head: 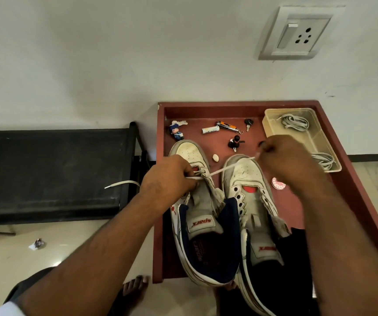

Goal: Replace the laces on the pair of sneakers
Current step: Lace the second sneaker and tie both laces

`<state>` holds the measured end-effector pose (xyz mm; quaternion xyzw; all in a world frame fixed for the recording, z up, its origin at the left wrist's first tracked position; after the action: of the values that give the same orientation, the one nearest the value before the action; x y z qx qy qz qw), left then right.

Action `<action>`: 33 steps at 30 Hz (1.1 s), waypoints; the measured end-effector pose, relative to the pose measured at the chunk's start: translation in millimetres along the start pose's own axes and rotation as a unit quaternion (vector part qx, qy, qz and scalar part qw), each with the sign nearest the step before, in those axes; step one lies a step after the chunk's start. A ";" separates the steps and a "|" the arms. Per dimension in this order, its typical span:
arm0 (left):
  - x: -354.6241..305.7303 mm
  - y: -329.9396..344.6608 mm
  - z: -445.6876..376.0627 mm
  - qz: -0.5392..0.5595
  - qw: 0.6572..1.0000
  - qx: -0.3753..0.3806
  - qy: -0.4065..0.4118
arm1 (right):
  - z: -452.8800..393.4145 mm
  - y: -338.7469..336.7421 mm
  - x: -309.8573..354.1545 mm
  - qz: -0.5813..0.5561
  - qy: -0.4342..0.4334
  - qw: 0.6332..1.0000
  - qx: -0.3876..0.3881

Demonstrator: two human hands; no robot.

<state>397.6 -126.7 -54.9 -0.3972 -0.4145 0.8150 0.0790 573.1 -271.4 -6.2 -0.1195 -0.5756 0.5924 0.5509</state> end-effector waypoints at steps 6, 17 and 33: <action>-6.8 -0.1 2.4 -0.035 0.999 0.006 0.002 | 13.6 16.7 12.6 0.135 -0.068 0.986 0.069; -4.5 -1.8 0.6 -0.038 0.999 0.029 0.001 | 12.6 -27.4 -18.1 0.204 0.012 0.972 0.120; -7.4 -5.5 3.5 -0.046 0.998 0.040 0.000 | 18.1 -39.2 -5.1 0.210 -0.011 0.976 0.054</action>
<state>399.0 -128.6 -45.4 -0.3742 -0.3991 0.8266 0.1319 581.1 -295.9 28.8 -0.2012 -0.5110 0.7262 0.4136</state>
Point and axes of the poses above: each hand's wrist, its own z-axis away from the middle knuckle, its own y-axis out of the palm, x = y × z, the point moved 6 cm from there along -z, towards the middle knuckle, and after that the axes turned 1 degree about z, right-handed, at the moved point
